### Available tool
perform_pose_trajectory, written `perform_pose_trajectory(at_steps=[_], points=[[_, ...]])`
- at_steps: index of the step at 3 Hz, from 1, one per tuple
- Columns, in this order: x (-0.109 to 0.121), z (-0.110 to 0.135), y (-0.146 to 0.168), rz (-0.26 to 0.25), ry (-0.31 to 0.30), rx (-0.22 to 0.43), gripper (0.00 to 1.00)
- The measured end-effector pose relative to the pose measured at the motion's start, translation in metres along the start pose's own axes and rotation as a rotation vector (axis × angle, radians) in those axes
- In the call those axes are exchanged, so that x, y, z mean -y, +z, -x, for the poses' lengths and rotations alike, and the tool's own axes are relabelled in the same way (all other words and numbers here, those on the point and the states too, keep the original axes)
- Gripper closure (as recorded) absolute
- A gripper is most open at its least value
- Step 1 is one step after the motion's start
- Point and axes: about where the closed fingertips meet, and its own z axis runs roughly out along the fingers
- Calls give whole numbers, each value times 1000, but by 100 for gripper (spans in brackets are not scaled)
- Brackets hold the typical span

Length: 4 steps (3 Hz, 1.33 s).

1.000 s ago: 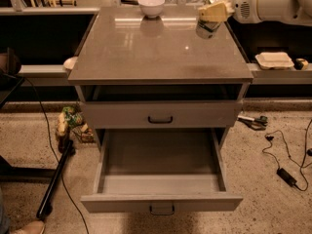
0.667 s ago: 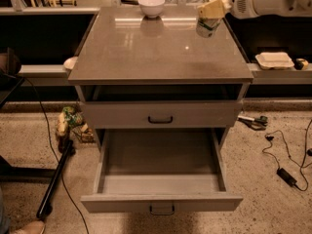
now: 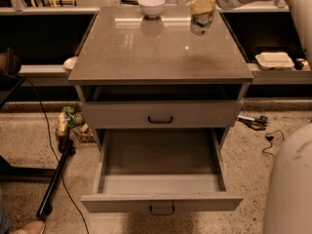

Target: Pick 7up can from middle drawer and place on counter

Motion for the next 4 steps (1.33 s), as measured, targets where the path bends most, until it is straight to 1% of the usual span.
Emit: perform_pose_trajectory(at_steps=[1,2,3,4], points=[[4,-9,24,7,65,-29,100],[7,-19,41,16,145,-37,100],[7,-27,56,34,204,-46,100],[6,-33,68,46,232,-59,100]])
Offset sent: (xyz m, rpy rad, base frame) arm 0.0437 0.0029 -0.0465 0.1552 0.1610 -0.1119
